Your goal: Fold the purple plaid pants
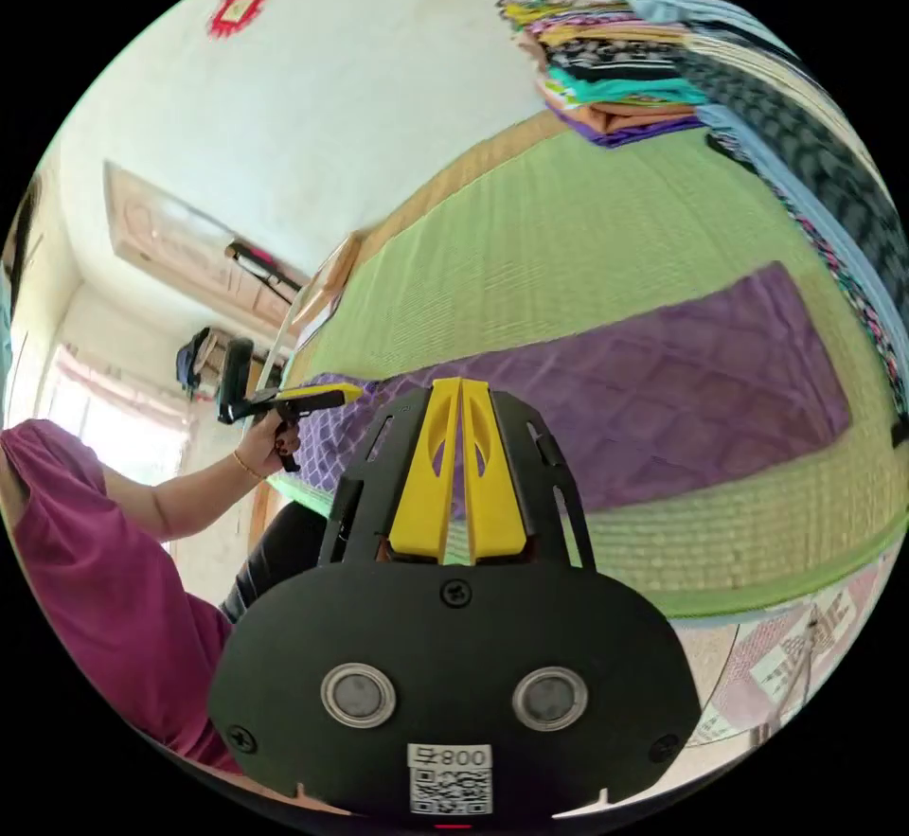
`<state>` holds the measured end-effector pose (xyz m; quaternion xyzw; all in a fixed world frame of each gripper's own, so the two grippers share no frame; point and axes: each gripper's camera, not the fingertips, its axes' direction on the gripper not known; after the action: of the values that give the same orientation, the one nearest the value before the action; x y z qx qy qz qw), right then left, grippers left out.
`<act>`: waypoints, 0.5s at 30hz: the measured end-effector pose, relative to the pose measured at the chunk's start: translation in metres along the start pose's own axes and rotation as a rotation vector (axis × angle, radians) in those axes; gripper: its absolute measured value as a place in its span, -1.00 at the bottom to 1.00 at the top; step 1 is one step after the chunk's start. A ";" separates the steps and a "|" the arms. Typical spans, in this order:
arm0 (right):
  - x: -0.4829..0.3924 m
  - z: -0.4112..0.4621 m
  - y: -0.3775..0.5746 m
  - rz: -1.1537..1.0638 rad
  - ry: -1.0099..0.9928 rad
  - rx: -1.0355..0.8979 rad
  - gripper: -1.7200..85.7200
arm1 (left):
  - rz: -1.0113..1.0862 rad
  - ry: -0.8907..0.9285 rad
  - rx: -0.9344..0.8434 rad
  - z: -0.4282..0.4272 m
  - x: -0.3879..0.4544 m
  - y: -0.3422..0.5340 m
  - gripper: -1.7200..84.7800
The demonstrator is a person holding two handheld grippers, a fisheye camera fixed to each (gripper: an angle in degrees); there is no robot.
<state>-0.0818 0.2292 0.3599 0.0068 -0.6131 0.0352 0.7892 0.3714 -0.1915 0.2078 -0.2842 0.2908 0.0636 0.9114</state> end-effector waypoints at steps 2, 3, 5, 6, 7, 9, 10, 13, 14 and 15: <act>-0.027 0.031 -0.025 -0.078 -0.085 -0.065 -0.95 | -0.045 -0.038 0.026 -0.033 -0.025 0.024 -0.96; -0.047 0.051 -0.043 -0.127 -0.134 -0.100 -0.94 | -0.062 -0.051 0.028 -0.040 -0.032 0.030 -0.96; -0.077 0.083 -0.069 -0.207 -0.173 -0.153 -0.92 | -0.140 -0.080 -0.011 -0.059 -0.064 0.056 -0.96; -0.096 0.107 -0.087 -0.239 -0.177 -0.197 -0.91 | -0.159 -0.075 -0.019 -0.063 -0.071 0.063 -0.96; -0.105 0.118 -0.096 -0.255 -0.183 -0.220 -0.90 | -0.175 -0.044 -0.013 -0.073 -0.083 0.075 -0.96; -0.138 0.164 -0.129 -0.309 -0.208 -0.301 -0.86 | -0.182 -0.011 0.016 -0.090 -0.096 0.090 -0.96; -0.146 0.175 -0.137 -0.320 -0.213 -0.322 -0.85 | -0.189 -0.004 0.028 -0.102 -0.103 0.098 -0.96; -0.179 0.227 -0.169 -0.359 -0.209 -0.415 -0.81 | -0.199 0.029 0.060 -0.127 -0.120 0.116 -0.96; -0.191 0.246 -0.177 -0.372 -0.214 -0.463 -0.81 | -0.199 0.042 0.072 -0.139 -0.127 0.123 -0.96; -0.201 0.262 -0.182 -0.374 -0.231 -0.505 -0.81 | -0.199 0.046 0.081 -0.145 -0.130 0.126 -0.96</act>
<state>-0.3733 0.0242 0.2361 -0.0729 -0.6761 -0.2643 0.6839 0.1574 -0.1604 0.1240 -0.2758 0.2843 -0.0454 0.9171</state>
